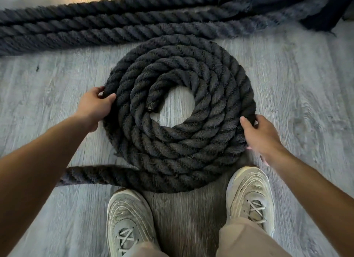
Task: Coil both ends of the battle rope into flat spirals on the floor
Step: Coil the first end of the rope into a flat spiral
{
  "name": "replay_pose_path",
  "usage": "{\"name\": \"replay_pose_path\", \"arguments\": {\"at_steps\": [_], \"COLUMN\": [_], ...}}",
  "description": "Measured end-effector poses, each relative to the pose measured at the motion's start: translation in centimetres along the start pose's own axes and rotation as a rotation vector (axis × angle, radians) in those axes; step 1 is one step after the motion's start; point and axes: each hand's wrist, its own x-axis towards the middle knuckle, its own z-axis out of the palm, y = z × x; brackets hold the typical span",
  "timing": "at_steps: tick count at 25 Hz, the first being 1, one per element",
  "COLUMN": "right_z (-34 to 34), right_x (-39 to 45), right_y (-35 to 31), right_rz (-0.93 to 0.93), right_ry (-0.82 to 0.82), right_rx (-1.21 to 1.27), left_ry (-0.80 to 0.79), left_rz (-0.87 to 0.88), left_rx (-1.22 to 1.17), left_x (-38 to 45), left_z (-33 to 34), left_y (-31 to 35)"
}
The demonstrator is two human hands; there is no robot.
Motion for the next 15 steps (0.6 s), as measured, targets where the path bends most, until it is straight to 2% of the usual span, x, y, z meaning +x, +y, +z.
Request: {"name": "replay_pose_path", "arguments": {"at_steps": [3,8,12,15], "right_z": [-0.9,-2.8,-1.6,-1.3], "right_x": [3.7,8.5,5.5,0.7], "right_y": [-2.5,-6.5,-4.0,-0.1], "right_rz": [-0.042,-0.128,-0.055,0.029], "right_ry": [0.015,0.108,0.125,0.075], "right_rx": [-0.053,-0.118,-0.026,0.025], "left_ry": [-0.016,-0.039,0.011,0.034], "left_rz": [-0.073,-0.208,-0.231,-0.123], "left_rx": [0.003,-0.175,-0.240,-0.213], "left_x": [-1.9,-9.8,-9.4,-5.5], "left_z": [0.3,2.1,1.3,0.4], "left_y": [-0.5,-3.6,-4.4,-2.6]}}
